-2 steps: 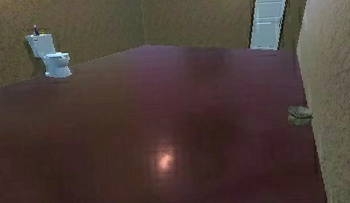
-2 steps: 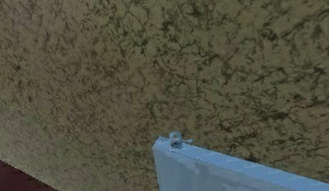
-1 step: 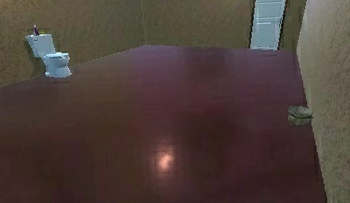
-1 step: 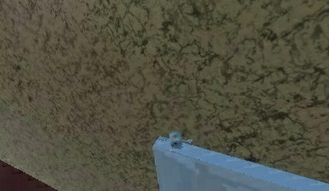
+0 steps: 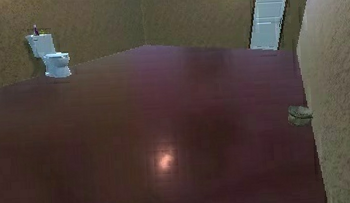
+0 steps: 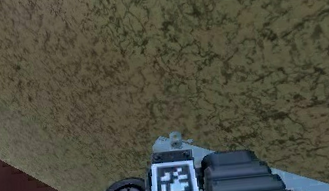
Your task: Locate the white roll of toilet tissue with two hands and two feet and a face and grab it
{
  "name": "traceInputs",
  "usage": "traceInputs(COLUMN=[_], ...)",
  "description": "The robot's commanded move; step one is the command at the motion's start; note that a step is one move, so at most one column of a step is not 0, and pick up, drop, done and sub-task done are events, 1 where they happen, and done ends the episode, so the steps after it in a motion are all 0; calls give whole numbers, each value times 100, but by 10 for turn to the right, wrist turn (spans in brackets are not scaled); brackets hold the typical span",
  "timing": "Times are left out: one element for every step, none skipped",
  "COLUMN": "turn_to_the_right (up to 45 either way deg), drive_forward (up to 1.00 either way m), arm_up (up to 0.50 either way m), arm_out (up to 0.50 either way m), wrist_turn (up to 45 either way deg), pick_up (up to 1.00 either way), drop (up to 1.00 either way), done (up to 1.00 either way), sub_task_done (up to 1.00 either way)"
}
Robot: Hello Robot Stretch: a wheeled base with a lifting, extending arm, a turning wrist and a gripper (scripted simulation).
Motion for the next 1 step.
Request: traceInputs(turn_to_the_right=[0], drive_forward=[0], arm_up=[0], arm_out=[12], wrist_turn=[0], pick_up=[0], drop=[0], done=[0], sub_task_done=[0])
